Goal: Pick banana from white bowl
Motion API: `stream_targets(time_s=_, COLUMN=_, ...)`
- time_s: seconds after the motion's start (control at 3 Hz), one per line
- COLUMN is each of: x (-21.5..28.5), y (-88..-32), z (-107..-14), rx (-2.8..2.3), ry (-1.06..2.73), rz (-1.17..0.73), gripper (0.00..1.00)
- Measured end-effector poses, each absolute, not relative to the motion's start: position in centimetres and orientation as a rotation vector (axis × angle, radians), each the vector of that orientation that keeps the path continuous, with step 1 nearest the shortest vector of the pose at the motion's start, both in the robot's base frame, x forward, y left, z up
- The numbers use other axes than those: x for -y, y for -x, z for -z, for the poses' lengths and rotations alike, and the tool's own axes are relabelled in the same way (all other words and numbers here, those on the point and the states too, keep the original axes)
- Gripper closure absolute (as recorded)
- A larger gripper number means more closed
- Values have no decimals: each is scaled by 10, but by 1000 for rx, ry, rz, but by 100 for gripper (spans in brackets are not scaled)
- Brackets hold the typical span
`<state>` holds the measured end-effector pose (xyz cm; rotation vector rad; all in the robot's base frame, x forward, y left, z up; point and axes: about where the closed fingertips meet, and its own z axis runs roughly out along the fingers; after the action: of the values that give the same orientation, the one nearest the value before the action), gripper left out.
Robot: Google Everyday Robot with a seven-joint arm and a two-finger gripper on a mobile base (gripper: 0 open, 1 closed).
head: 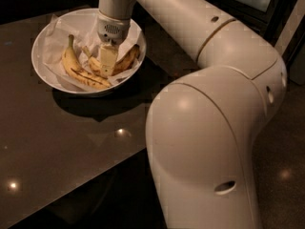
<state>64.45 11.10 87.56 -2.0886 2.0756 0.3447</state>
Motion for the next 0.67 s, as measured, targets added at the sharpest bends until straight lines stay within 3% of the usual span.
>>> stream_targets(time_s=0.67, x=-109, y=-641, z=-871, rx=-2097, ry=2084, rz=-357, gripper=53)
